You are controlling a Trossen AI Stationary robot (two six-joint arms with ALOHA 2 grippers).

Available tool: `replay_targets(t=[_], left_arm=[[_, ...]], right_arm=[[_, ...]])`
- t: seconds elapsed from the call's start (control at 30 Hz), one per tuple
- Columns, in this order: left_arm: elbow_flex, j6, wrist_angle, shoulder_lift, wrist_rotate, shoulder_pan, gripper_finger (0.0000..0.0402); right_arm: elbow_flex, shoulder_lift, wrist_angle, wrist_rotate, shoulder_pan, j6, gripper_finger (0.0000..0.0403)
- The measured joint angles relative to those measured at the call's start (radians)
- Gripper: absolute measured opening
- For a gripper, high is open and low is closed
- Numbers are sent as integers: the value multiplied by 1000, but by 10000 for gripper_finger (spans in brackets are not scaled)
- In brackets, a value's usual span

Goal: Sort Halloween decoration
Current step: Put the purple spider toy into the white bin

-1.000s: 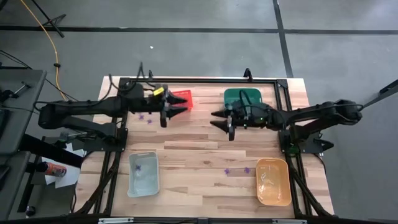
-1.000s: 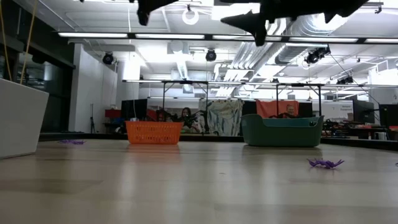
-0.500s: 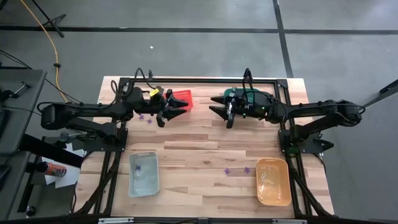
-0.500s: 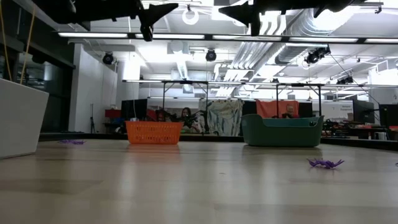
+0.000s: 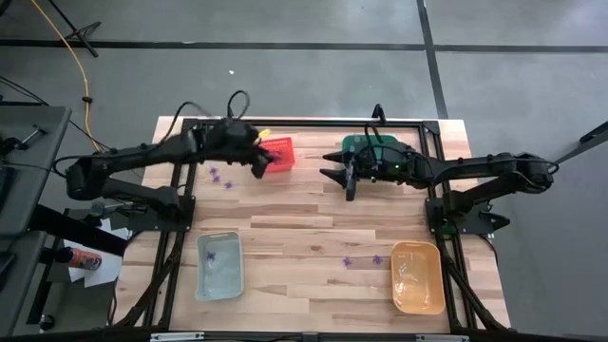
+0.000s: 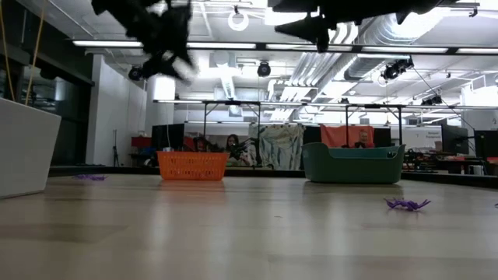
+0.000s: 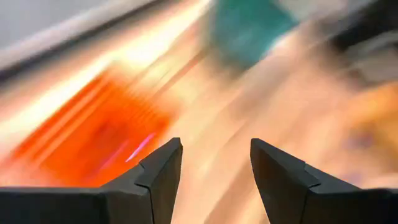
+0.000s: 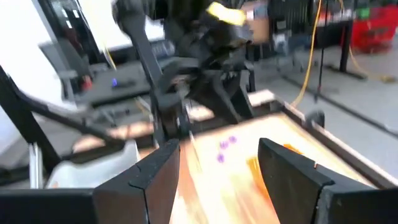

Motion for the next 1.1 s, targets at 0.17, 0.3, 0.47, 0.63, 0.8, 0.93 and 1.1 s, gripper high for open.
replay_targets(t=[0.17,0.3,0.47,0.63,0.8,0.93,1.1], left_arm=[[61,-24,-460,89,-54,119,181],[6,-13,-565,142,-66,139,181],[-106,-74,-513,199,-78,136,181],[-176,-92,-437,279,-91,136,181],[-181,-36,-379,377,-110,141,181],[-174,-7,-387,446,-104,152,181],[-174,48,-379,457,-89,155,143]], right_arm=[[0,0,-165,1,-13,1,213],[0,0,-228,2,-17,1,213],[0,0,-233,1,-16,42,213],[0,0,-230,2,-16,95,213],[0,0,-216,2,-16,154,213],[0,0,-211,2,-15,210,213],[0,0,-211,2,-12,292,213]])
